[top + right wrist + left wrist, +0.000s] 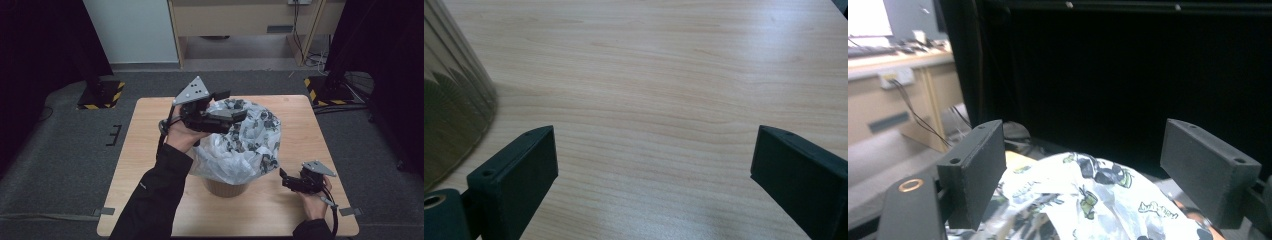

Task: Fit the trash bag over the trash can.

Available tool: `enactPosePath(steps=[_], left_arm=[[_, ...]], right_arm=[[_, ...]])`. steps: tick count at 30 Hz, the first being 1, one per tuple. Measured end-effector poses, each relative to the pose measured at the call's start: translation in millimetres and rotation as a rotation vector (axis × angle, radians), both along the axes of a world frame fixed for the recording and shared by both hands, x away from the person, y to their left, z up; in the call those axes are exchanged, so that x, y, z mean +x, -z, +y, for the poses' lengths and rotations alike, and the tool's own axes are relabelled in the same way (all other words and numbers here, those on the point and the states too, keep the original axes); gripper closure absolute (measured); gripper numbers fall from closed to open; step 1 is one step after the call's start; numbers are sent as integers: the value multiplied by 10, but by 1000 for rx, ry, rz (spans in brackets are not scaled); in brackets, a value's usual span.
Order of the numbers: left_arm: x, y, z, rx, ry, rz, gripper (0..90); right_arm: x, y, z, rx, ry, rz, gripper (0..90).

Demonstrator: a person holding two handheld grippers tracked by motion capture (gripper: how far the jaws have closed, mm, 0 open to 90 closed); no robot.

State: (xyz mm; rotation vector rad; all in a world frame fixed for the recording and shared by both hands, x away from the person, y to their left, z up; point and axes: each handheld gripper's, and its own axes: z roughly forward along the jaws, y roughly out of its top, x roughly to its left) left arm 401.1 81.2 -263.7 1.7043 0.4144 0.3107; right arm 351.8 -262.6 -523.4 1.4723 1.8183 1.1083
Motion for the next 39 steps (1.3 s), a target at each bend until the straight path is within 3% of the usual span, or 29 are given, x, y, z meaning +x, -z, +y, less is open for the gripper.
enactPosePath(steps=[5,8,16,23,33,39], left_arm=[[63,135,-146,71,-17,20,177],[90,207,-221,141,-42,42,180],[158,338,-346,311,17,79,188],[226,457,-413,419,47,135,188],[259,646,-568,653,100,171,191],[267,744,-656,767,110,209,180]], right_arm=[[1,4,-5,2,2,-1,48],[2,11,6,2,-2,4,48],[3,20,14,-3,-5,11,48],[8,35,13,-6,-6,17,48],[16,54,15,-10,-6,24,48],[16,55,10,-9,-6,23,48]])
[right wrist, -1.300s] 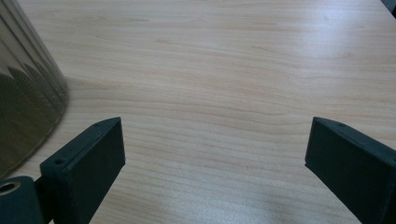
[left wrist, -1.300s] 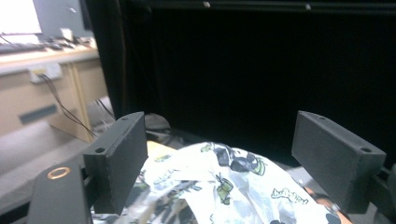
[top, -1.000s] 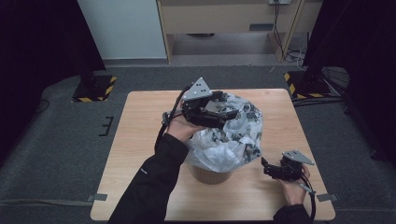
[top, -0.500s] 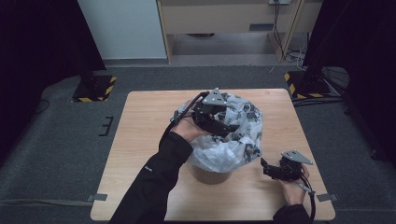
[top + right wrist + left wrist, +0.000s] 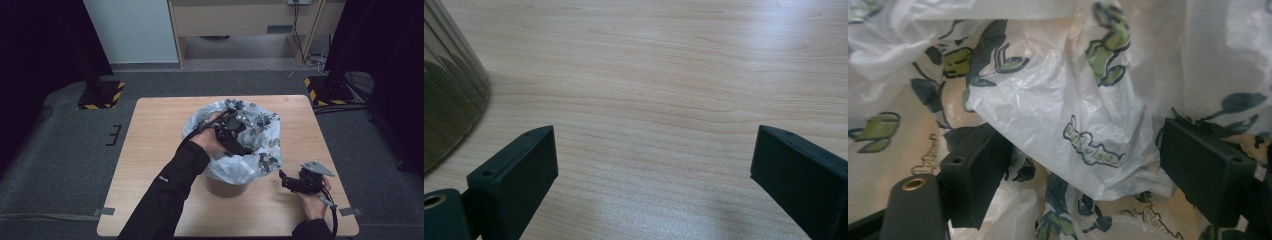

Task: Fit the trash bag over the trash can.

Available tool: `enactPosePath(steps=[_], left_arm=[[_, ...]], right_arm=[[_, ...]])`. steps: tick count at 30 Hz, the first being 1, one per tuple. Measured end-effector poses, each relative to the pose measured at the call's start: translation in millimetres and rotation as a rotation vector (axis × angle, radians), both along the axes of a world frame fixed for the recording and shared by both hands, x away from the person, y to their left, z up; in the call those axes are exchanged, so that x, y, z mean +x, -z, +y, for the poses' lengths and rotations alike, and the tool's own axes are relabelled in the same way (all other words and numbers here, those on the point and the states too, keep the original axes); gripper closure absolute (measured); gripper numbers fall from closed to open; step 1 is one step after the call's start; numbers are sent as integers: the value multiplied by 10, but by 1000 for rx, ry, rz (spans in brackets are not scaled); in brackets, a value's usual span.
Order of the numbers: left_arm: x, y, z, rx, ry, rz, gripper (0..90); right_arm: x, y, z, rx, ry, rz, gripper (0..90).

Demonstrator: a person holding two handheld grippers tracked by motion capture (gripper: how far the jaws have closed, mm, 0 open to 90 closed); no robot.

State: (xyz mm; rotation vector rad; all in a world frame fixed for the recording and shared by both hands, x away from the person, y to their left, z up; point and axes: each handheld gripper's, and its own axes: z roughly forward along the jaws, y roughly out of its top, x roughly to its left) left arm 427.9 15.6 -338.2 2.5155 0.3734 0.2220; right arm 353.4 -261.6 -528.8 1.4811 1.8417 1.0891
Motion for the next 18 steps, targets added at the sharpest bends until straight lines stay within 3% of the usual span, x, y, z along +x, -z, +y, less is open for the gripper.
enactPosePath(steps=[4,10,12,18], left_arm=[[-3,68,-62,65,10,24,163],[-26,57,-86,63,37,5,167],[-31,-1,-56,33,27,-22,172],[-99,-329,103,-140,-5,-115,176]], right_arm=[[1,0,-3,-1,3,2,48],[2,4,-5,0,2,3,48],[4,10,-2,0,2,4,48],[6,23,3,-4,-2,8,48]])
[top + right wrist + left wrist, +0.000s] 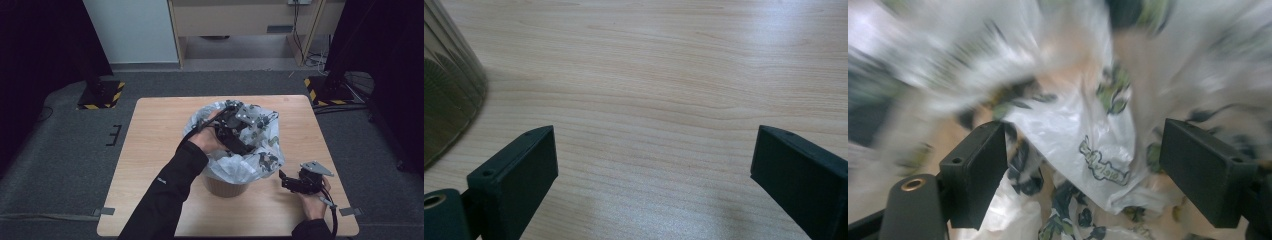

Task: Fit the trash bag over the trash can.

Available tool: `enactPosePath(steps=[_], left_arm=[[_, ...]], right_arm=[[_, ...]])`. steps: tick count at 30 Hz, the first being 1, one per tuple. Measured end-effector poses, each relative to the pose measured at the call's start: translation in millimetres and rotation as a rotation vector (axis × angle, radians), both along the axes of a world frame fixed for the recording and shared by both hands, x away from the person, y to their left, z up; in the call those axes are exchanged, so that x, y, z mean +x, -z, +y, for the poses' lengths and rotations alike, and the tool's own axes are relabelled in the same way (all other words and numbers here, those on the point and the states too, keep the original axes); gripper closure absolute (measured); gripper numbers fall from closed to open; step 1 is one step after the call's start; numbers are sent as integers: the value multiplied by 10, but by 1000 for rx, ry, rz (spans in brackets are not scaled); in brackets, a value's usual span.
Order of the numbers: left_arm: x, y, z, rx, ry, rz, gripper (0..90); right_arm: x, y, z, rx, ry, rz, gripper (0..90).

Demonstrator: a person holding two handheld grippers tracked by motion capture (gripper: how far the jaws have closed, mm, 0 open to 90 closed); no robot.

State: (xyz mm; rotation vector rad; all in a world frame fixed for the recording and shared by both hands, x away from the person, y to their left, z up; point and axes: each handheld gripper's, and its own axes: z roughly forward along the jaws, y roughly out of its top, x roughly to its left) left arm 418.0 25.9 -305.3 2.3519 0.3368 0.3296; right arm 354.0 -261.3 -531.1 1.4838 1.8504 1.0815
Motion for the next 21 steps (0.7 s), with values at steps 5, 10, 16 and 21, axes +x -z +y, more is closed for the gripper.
enactPosePath(steps=[5,10,16,21], left_arm=[[-62,-206,145,-153,-42,-54,160],[-91,-304,292,-250,-93,-96,154],[-183,-416,518,-496,-142,-144,149],[-247,-493,729,-605,-242,-215,149]], right_arm=[[-4,1,-2,0,3,1,48],[1,13,-5,-5,3,5,48],[1,16,-12,-4,7,8,48],[1,16,-11,-2,9,6,49]])
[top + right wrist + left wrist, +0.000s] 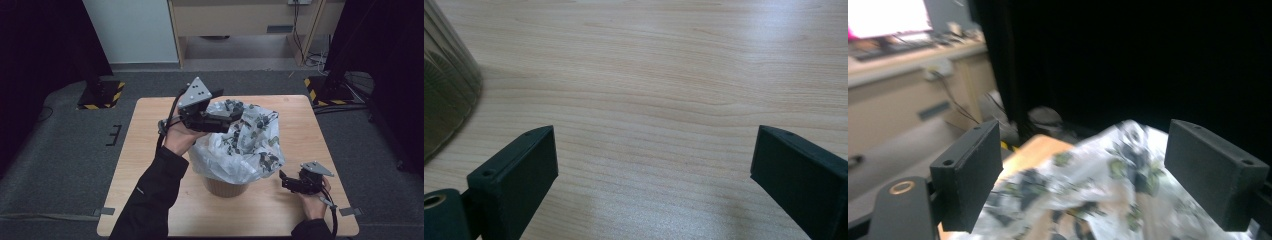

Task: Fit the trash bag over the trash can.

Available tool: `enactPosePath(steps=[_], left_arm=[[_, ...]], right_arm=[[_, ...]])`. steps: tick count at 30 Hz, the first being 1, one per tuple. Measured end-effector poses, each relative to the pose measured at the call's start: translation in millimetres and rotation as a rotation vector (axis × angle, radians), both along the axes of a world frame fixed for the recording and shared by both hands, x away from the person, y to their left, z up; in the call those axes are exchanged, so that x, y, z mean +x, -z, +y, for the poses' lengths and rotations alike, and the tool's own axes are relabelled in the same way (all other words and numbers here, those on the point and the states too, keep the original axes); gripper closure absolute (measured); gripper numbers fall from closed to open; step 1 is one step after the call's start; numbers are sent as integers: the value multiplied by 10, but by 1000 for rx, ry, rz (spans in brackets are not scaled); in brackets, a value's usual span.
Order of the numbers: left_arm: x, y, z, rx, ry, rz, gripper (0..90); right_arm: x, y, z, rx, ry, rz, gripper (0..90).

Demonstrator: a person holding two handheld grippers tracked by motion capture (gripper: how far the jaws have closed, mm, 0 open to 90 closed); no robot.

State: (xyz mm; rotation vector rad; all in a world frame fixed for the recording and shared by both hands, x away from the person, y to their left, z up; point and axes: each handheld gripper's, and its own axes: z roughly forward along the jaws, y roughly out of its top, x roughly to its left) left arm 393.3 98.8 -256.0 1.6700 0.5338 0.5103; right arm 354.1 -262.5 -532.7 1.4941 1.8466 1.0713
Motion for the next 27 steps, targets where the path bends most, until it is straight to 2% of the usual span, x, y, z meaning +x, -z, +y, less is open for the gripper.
enactPosePath(steps=[4,8,12,13,15,20,23,27], left_arm=[[-36,-45,156,-86,-106,-46,149],[-32,-62,279,-128,-179,-35,149],[-31,-58,369,-131,-249,-32,146],[-31,-57,389,-134,-268,-44,145],[-58,-47,434,-128,-301,-40,143],[-142,-1,592,-150,-393,-51,136],[-196,67,718,-149,-464,-68,134],[-235,242,925,-171,-542,-55,127]], right_arm=[[-1,-1,2,0,3,0,48],[-1,-1,-1,-3,2,-3,48],[-1,-2,-2,-3,3,-2,48],[-3,-3,-3,-3,3,-2,48],[-4,-6,-5,-1,4,-2,48],[-12,-23,-8,8,10,-21,51],[-25,-68,-9,20,13,-41,56],[-48,-199,-12,47,23,-89,67]])
